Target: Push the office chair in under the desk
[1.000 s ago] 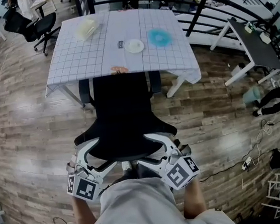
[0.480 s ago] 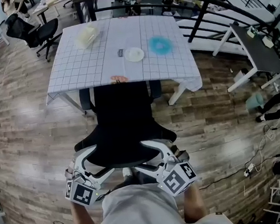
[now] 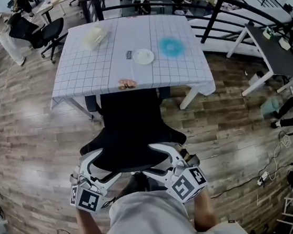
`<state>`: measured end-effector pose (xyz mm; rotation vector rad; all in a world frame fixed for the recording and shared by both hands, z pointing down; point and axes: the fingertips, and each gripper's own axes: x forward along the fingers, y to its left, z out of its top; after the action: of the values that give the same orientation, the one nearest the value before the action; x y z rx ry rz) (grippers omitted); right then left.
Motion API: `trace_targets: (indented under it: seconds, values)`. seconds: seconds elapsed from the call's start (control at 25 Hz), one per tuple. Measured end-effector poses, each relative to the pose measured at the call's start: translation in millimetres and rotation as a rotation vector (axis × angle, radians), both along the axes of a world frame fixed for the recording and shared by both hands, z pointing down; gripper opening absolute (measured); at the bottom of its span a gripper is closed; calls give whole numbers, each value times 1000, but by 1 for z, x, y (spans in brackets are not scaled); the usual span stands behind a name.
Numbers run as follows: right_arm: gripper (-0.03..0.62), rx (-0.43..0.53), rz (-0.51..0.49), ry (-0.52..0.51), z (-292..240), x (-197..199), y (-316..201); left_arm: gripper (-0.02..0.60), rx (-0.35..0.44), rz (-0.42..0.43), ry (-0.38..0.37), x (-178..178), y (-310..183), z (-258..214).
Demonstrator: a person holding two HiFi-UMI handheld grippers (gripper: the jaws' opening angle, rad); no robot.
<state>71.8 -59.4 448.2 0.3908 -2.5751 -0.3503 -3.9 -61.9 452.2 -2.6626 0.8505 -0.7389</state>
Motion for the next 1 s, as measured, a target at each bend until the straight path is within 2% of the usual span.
trace_targets:
  seconds: [1.0]
  values:
    - [362, -44, 42, 12, 0, -25, -61, 390, 36, 48, 26, -24, -61, -4]
